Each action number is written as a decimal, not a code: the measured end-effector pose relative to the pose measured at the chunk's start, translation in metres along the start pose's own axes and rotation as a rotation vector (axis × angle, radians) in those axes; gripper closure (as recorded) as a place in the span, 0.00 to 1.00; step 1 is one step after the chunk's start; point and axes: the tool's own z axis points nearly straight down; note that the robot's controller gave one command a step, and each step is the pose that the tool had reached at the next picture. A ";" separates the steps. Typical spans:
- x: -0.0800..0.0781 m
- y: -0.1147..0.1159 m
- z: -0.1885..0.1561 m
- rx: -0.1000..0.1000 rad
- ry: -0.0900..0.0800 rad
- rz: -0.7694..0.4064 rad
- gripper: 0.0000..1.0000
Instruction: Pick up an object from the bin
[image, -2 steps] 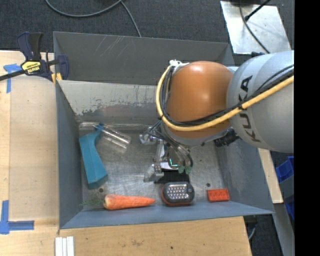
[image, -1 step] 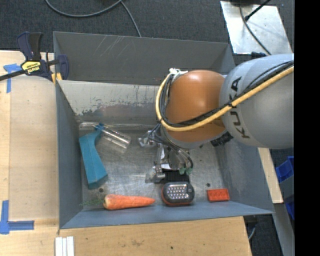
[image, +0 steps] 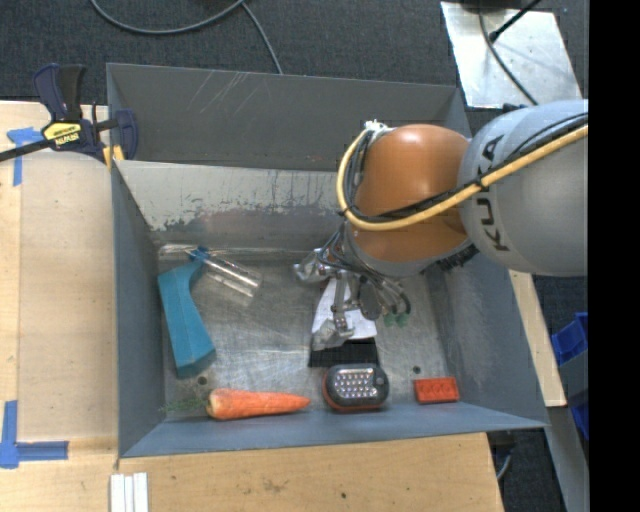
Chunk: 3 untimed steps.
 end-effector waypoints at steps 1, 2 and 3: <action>-0.008 -0.052 -0.029 0.000 -0.002 -0.060 0.00; 0.027 -0.046 0.058 0.000 -0.004 -0.168 1.00; 0.019 -0.044 0.053 0.000 -0.039 -0.165 0.00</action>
Offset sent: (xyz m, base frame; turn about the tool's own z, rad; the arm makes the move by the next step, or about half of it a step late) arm -0.0215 -0.0494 -0.0583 -0.1701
